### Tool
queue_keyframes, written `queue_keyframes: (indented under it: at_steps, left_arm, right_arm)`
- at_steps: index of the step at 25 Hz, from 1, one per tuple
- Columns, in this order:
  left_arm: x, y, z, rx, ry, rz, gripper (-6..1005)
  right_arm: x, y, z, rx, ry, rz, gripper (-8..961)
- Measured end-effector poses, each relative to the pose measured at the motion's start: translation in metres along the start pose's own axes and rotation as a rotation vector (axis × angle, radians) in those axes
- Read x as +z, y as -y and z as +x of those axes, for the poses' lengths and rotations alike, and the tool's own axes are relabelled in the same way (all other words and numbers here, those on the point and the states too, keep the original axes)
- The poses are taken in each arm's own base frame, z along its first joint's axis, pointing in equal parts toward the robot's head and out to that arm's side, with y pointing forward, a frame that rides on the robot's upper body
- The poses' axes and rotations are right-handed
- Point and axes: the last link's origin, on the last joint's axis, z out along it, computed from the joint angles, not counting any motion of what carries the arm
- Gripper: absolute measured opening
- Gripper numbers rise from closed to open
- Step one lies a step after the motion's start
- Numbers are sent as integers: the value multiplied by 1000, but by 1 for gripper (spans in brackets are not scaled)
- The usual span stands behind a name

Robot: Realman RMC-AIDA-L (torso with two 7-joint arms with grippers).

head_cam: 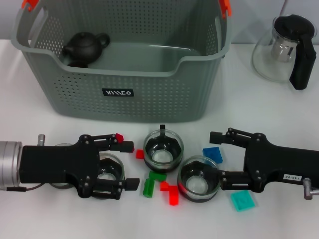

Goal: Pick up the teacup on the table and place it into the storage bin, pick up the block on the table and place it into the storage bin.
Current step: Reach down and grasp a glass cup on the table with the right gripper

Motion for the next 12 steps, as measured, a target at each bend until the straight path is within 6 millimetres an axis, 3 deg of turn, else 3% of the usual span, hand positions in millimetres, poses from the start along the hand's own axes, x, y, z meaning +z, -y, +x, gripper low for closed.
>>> queue_keyframes:
  at_steps: [12]
  left_arm:
    - [0,-1,0,-1,-1,-2,842]
  right_arm:
    - [1,3,-1,17,-18,0,915]
